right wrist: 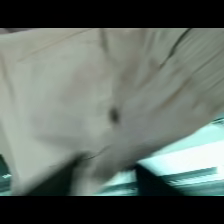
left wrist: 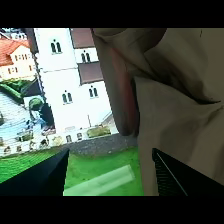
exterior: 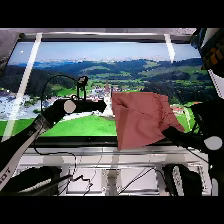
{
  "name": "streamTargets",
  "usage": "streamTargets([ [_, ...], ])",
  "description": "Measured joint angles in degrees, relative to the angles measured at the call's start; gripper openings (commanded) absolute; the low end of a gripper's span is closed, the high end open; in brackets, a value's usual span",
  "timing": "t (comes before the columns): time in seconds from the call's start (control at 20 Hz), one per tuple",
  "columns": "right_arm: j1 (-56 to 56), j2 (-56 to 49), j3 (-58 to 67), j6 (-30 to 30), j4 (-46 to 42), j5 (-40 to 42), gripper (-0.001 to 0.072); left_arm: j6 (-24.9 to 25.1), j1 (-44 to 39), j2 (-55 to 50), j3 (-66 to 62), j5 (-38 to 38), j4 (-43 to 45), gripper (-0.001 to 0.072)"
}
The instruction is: Fold the clothes and pants, and hang the long-sleeved shirts on hangers.
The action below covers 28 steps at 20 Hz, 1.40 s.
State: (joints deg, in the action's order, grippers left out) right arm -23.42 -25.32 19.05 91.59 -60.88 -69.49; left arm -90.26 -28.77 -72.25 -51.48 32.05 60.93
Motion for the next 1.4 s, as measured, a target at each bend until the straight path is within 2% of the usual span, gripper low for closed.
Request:
streamTargets([
  [0.15,-0.07,4.33,-0.76,1.2,-0.57,-0.13,0.0648,0.02,0.02,0.0,0.0,0.26,-0.04,0.0595],
  [0.2,-0.07,5.01,-0.31,1.77,-1.86,-0.26,0.0612,0.17,0.17,0.04,0.0,1.27,0.02,0.0595],
  [0.35,-0.07,5.64,2.86,3.63,-9.6,0.22,0.0608,1.27,1.09,0.13,0.0,6.8,0.31,0.0595],
  [0.5,-0.59,1.84,6.54,4.61,-20.72,0.63,0.0593,1.75,1.16,0.11,0.0,13.62,0.46,0.0595],
  [0.65,-3.98,-7.06,10.01,3.48,-26.84,1.05,0.0592,1.97,-0.63,0.07,0.0,17.9,0.39,0.0594],
  [0.8,-10.23,-19.41,14.99,-3.28,-24.5,-1.46,0.0585,2.14,-3.1,0.02,0.0,19.91,0.28,0.0595],
  [0.85,-12.48,-23.47,16.72,-6.12,-21.92,-2.86,0.056,2.14,-3.69,0.02,0.0,20.26,0.28,0.0595],
  [1.0,-19.52,-35.01,21.84,-15.56,-13.46,-7.39,0.0554,2.12,-4.26,0.0,0.0,20.81,0.28,0.0595],
  [1.2,-25.68,-45.31,25.29,-25.66,-8.15,-11.67,0.0553,2.01,-3.69,0.0,0.0,21.03,0.37,0.0595],
  [1.4,-27.08,-52.02,26.29,-31.74,-4.74,-11.28,0.0548,1.97,-3.43,0.0,0.0,20.74,0.42,0.0595],
])
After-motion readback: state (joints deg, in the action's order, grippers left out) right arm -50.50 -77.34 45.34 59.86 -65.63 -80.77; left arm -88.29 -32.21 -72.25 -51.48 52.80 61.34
